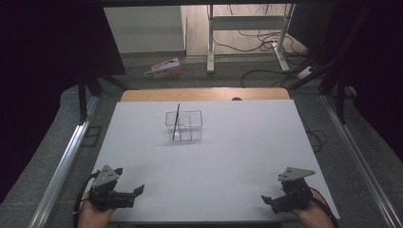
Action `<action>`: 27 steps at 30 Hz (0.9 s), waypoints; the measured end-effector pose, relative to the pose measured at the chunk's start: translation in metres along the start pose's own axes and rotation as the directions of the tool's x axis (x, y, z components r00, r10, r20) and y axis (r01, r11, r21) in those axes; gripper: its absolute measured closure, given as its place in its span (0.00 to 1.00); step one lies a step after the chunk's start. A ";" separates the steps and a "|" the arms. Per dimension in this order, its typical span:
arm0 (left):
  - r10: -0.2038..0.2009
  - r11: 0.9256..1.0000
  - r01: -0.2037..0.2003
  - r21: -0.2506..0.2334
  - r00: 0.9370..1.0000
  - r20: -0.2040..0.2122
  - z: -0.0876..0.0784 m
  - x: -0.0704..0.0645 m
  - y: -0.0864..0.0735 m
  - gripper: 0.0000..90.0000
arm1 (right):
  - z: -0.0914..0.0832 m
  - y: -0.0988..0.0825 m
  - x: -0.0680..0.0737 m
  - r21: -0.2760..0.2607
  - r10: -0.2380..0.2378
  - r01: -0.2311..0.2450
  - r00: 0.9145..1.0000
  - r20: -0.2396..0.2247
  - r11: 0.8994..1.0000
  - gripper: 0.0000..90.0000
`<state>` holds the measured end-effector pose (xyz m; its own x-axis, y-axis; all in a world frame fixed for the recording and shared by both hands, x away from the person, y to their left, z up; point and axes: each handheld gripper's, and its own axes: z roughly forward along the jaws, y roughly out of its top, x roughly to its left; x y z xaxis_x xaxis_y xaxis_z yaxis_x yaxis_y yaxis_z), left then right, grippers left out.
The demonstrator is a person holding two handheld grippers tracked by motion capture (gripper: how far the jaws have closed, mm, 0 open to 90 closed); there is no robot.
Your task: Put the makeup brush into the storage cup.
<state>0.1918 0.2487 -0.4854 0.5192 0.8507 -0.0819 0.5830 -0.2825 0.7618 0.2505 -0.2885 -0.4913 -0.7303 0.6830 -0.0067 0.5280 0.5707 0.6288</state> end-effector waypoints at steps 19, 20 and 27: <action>0.013 0.999 -0.011 0.031 0.999 -0.042 -0.007 -0.002 -0.011 0.02 | 0.000 0.000 0.000 0.003 0.001 -0.001 1.000 0.001 1.000 0.00; 0.014 0.999 -0.012 0.033 0.999 -0.043 -0.007 -0.002 -0.011 0.02 | 0.000 0.000 0.000 0.003 0.001 -0.001 1.000 0.001 1.000 0.00; 0.004 0.999 -0.002 0.040 0.999 -0.046 -0.007 -0.001 -0.014 0.02 | 0.001 0.000 0.000 0.005 0.000 0.000 1.000 -0.001 1.000 0.00</action>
<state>0.1782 0.2548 -0.4913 0.4927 0.8688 -0.0492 0.6062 -0.3021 0.7358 0.2505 -0.2881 -0.4919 -0.7306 0.6828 -0.0058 0.5304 0.5729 0.6249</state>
